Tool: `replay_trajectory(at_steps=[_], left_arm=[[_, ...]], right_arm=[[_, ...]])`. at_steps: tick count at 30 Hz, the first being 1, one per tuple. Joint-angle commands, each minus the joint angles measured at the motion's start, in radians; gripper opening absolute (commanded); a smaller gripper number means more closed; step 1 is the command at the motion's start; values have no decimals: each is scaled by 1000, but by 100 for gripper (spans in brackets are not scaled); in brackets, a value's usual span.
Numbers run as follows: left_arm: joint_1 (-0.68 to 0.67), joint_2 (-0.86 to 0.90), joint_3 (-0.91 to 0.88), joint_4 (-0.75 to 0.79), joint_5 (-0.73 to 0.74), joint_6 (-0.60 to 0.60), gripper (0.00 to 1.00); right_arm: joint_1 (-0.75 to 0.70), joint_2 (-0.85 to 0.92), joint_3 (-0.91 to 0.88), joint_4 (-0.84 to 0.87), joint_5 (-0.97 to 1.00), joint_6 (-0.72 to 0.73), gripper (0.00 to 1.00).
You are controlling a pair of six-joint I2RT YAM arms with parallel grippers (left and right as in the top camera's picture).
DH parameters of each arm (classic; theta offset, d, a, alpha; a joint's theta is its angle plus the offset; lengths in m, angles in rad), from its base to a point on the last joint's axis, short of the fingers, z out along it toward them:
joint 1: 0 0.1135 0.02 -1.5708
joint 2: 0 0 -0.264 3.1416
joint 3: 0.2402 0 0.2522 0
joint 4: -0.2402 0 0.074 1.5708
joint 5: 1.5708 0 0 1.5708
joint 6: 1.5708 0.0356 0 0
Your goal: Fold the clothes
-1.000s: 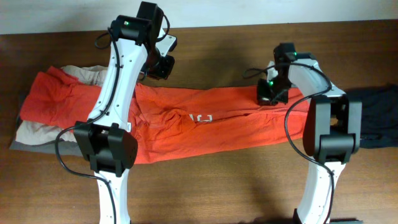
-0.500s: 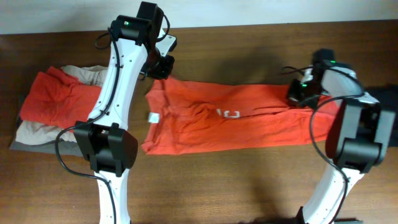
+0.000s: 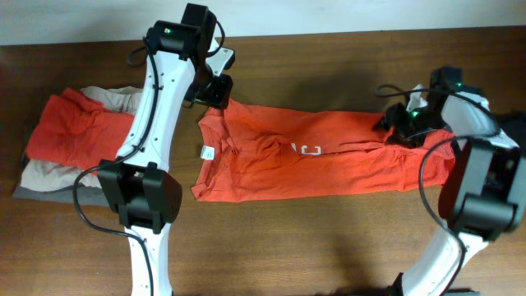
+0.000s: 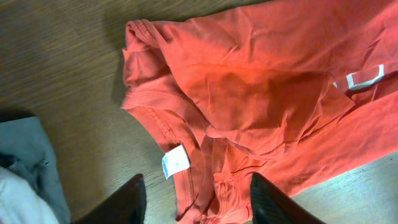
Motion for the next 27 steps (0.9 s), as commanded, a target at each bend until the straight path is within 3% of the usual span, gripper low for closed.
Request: replay_trajectory(at_steps=[1,14,24,27], left_arm=[[0,-6,-55,39,26,-2,57],[-6,-6,-446,298,212,-35,51],[-42,-6,-473,322,195,-35,52],[-53,-4,-475,322,114,-35,51]], right_arm=[[31,-139,4,-12,-53,-15,74],[72,-346,4,-37,-53,-15,73],[72,-431,4,-50,-49,-15,73],[72,-431,4,-70,-49,-19,74]])
